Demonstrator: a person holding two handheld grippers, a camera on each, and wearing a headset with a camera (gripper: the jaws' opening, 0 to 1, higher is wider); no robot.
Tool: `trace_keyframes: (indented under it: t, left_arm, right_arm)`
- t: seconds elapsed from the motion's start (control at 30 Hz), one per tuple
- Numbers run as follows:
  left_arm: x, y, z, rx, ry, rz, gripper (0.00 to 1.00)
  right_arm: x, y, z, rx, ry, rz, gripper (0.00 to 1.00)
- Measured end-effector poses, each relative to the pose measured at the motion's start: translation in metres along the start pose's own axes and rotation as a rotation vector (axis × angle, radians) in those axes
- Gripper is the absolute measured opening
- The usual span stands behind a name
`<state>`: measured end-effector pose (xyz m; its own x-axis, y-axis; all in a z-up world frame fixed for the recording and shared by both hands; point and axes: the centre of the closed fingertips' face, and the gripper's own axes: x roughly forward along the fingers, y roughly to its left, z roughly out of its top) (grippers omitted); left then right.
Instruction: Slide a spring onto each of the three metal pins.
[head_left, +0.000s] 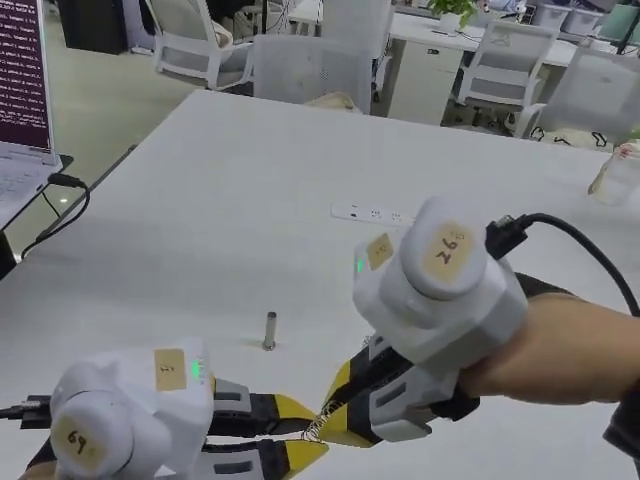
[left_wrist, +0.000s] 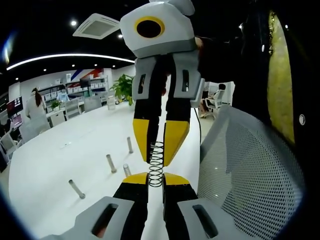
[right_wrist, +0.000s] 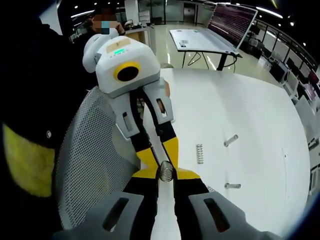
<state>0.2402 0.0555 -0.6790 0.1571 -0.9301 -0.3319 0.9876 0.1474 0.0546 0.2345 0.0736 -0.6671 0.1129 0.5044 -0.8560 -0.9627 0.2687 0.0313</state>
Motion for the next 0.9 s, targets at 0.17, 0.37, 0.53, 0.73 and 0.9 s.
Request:
trace_keyframes:
  t: [0.17, 0.37, 0.53, 0.73, 0.9]
  left_arm:
    - [-0.003, 0.005, 0.009, -0.061, -0.058, 0.005, 0.07]
    - [-0.003, 0.008, 0.006, -0.08, -0.067, 0.015, 0.15]
    - [-0.005, 0.01, 0.006, -0.092, -0.076, 0.022, 0.23]
    - [-0.006, 0.014, 0.004, -0.119, -0.086, 0.034, 0.39]
    - [-0.007, 0.023, -0.004, -0.155, -0.078, 0.069, 0.56]
  right_arm:
    - [-0.001, -0.001, 0.0, -0.003, 0.01, -0.003, 0.08]
    - [-0.001, -0.003, -0.003, 0.001, 0.027, -0.003, 0.08]
    - [-0.006, -0.01, -0.013, 0.009, 0.053, -0.022, 0.08]
    - [-0.017, -0.02, -0.022, 0.033, 0.064, -0.049, 0.08]
    - [-0.027, -0.03, -0.033, 0.053, 0.078, -0.081, 0.08]
